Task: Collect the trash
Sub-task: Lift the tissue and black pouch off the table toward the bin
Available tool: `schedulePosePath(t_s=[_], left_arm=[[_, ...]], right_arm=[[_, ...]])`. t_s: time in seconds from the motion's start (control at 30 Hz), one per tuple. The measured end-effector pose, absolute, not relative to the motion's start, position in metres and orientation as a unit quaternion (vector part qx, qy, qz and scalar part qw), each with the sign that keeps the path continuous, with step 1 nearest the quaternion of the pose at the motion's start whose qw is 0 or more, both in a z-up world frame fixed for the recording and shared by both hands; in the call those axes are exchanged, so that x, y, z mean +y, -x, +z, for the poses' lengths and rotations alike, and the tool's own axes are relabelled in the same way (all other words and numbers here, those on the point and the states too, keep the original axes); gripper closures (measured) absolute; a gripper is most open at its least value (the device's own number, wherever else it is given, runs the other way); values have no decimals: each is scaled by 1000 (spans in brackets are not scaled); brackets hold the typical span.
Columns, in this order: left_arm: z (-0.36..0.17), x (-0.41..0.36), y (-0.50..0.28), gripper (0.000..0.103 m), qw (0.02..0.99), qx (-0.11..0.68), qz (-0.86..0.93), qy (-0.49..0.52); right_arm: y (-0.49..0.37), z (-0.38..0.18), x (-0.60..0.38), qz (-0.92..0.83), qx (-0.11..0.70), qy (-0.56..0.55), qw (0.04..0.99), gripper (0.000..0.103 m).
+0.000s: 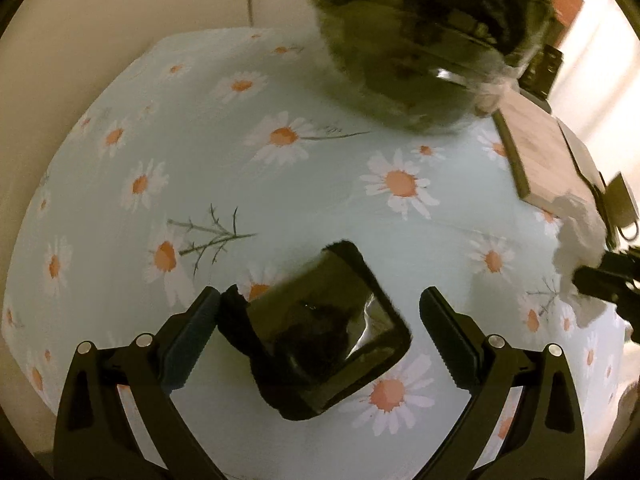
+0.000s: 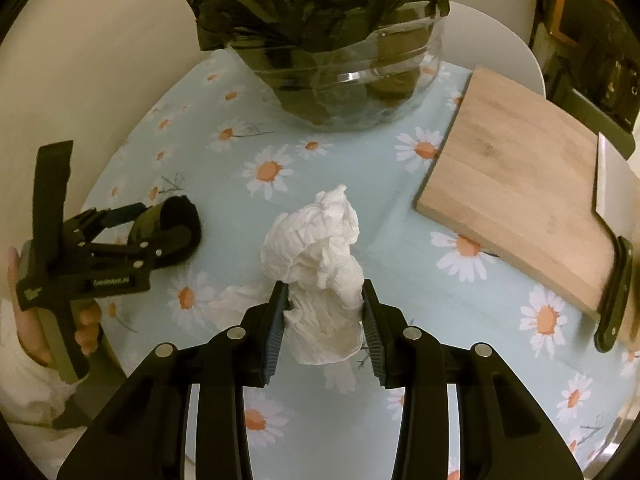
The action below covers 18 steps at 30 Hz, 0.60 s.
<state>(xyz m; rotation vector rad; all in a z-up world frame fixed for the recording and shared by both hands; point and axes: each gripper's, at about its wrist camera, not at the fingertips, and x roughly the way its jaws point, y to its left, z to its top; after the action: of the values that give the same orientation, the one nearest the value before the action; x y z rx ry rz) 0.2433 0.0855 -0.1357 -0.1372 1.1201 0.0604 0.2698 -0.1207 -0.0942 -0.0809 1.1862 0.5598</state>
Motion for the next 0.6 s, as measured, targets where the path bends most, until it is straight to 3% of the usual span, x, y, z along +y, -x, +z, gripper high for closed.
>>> schedulePosePath(t_s=[0.13, 0.33, 0.6], left_arm=[[-142, 89, -243, 6, 835, 543, 40, 82], [-141, 89, -242, 22, 833, 547, 22, 85], [-135, 90, -238, 25, 824, 559, 9, 89]], right_arm=[[-271, -93, -127, 258, 551, 35, 793, 69], [-272, -91, -135, 253, 549, 23, 797, 69], [-268, -89, -138, 260, 543, 23, 798, 69]])
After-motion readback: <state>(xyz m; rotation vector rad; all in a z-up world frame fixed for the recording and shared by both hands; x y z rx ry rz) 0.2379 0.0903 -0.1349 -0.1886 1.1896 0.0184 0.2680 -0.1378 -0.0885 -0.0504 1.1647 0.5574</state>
